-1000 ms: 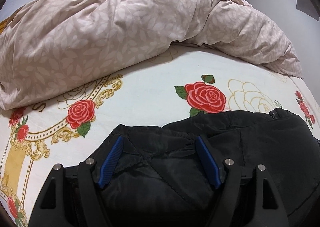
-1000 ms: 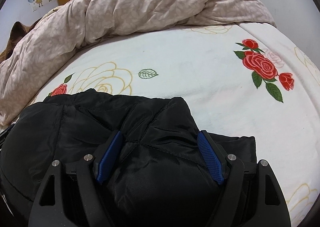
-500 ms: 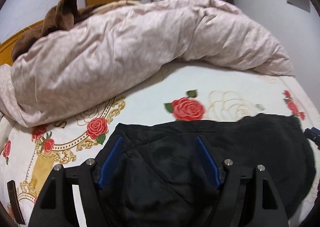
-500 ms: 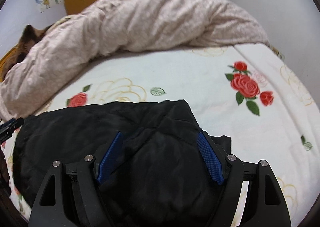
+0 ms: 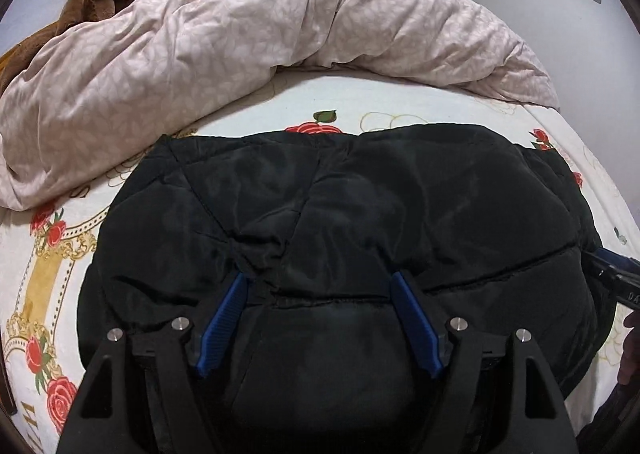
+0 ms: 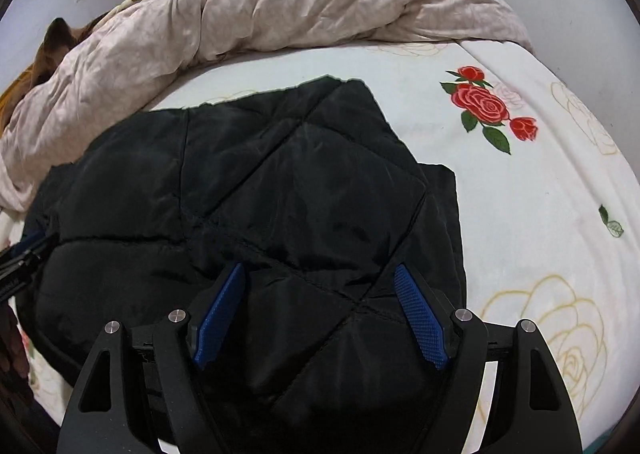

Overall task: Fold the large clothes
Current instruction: 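Smooth the folded jacket surface with both open tools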

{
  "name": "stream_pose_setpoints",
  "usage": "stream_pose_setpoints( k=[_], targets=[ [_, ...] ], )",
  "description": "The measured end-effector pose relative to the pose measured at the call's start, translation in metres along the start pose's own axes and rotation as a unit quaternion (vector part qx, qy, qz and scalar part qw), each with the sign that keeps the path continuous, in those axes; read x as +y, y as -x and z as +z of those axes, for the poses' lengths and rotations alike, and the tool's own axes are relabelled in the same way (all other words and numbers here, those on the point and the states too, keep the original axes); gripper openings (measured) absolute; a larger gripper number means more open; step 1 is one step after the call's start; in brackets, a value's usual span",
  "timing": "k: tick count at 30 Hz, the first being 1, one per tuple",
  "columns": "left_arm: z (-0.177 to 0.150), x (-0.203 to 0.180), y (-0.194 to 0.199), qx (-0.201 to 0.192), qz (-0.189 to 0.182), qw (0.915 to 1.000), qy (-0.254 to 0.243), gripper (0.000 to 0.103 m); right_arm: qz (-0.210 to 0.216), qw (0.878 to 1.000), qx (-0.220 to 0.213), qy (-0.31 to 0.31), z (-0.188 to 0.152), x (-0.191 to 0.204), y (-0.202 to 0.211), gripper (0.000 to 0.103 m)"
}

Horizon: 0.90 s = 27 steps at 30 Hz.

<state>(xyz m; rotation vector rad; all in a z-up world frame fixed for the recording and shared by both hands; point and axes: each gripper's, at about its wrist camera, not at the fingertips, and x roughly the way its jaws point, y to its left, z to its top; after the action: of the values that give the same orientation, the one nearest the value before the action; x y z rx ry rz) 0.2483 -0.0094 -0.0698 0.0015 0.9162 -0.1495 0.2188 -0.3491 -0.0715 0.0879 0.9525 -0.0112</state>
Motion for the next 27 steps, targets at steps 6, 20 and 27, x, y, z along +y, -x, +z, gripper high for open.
stream_pose_setpoints(
  k=[6, 20, 27],
  targets=[
    [-0.001, 0.0, -0.012, 0.004, -0.003, 1.0, -0.004, 0.079, -0.007, 1.0, 0.002, 0.002, -0.005, 0.001, -0.01, 0.077],
    [-0.003, -0.008, 0.038, -0.002, -0.024, 0.9997, 0.002, 0.078, 0.0, 1.0, -0.02, 0.002, -0.005, 0.013, 0.043, 0.077],
    [-0.006, -0.045, 0.014, 0.019, -0.048, 0.9984, -0.02, 0.078, 0.02, 0.999, 0.0, 0.028, -0.011, 0.039, 0.023, 0.077]
  ],
)
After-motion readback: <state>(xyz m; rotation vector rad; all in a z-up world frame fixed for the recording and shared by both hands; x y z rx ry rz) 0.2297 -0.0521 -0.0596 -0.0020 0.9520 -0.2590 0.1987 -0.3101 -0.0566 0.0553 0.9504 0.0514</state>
